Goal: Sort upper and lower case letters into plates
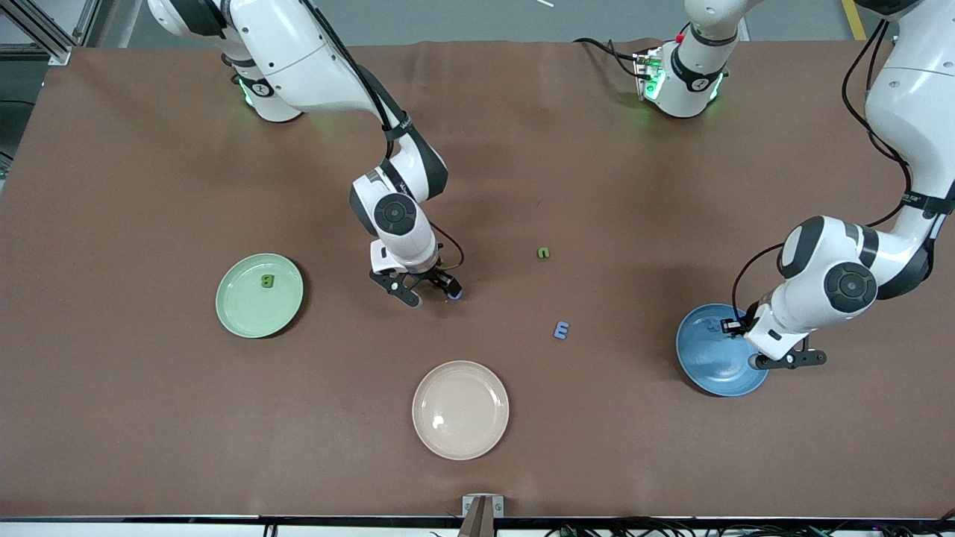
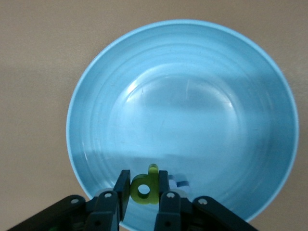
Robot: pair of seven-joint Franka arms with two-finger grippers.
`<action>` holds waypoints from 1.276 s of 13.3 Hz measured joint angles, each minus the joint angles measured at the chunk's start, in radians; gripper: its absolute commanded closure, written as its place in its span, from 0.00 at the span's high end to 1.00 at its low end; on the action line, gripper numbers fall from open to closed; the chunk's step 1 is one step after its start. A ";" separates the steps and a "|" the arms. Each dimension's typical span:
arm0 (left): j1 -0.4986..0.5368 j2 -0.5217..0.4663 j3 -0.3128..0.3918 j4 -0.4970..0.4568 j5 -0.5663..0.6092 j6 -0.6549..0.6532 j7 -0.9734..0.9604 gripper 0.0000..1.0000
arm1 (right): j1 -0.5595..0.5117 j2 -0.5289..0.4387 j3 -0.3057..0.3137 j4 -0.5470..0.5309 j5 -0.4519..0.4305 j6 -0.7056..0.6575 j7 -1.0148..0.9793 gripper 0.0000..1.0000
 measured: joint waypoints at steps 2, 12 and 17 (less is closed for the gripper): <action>0.000 0.002 0.005 0.000 0.000 0.004 0.003 1.00 | 0.004 0.002 0.000 0.004 -0.003 0.000 0.006 0.99; -0.062 -0.069 -0.256 -0.124 0.000 -0.136 -0.421 1.00 | 0.036 0.004 -0.011 0.057 -0.005 -0.096 0.039 0.98; -0.245 -0.061 -0.259 -0.214 0.001 -0.039 -0.737 0.95 | 0.031 0.004 -0.018 0.101 -0.009 -0.159 0.029 0.94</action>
